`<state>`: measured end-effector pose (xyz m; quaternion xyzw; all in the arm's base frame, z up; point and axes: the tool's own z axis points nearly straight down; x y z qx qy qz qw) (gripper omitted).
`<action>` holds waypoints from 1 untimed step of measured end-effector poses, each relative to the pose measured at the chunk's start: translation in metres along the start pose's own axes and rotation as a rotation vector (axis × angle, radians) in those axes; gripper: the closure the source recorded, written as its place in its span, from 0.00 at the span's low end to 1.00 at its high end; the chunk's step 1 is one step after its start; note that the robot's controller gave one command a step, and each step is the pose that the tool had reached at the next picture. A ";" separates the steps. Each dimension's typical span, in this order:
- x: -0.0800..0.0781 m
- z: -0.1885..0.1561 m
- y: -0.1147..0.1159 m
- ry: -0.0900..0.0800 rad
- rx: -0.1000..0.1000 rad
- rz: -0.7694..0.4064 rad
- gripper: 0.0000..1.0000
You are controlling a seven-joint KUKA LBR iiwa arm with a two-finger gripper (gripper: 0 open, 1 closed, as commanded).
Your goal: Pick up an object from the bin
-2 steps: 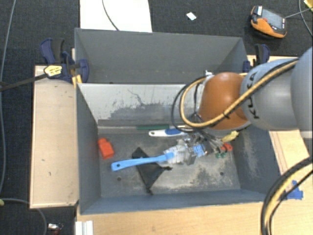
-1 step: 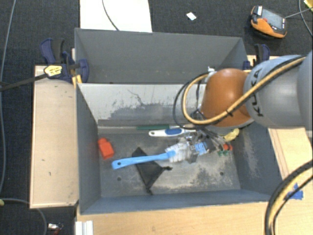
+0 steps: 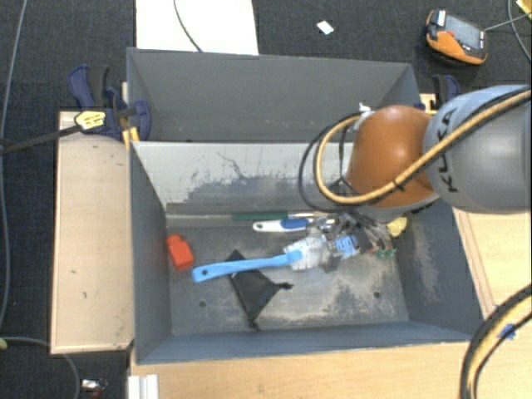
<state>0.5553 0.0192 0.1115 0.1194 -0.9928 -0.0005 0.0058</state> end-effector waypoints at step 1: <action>0.000 -0.015 0.000 -0.002 0.001 0.001 1.00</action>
Offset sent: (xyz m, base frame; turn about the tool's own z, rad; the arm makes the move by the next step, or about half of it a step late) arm 0.0005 0.0001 0.0520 0.0004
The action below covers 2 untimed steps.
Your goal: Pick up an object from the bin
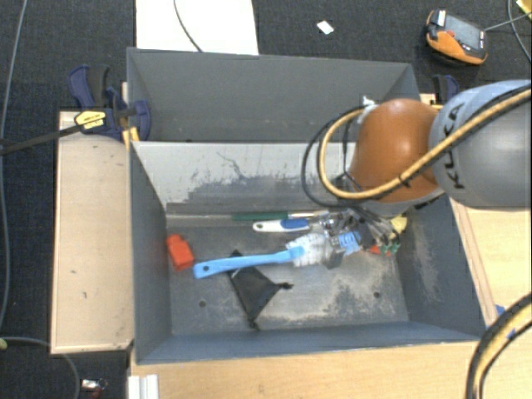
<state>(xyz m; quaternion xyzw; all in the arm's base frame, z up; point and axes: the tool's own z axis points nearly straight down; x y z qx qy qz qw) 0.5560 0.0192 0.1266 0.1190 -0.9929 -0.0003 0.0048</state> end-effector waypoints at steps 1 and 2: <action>0.001 -0.017 0.000 0.003 -0.001 0.001 1.00; 0.001 -0.042 0.000 0.004 -0.001 0.002 1.00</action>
Offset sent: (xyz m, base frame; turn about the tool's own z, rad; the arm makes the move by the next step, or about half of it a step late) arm -0.0008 0.0002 0.0704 0.0012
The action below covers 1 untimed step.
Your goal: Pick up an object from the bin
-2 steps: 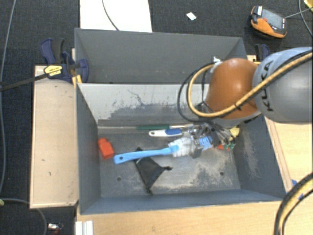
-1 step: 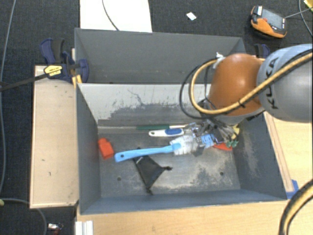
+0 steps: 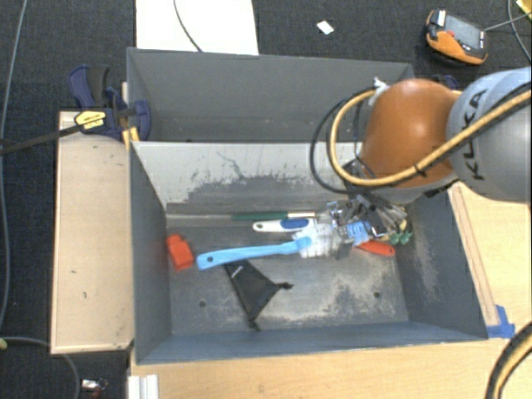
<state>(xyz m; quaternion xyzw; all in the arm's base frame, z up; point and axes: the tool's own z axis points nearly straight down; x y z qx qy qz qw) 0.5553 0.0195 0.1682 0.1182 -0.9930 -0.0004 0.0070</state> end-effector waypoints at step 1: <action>0.000 -0.023 0.000 -0.001 0.000 0.002 1.00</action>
Offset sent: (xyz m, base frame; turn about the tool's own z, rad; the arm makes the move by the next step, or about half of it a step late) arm 0.0010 0.0001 0.0241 0.0010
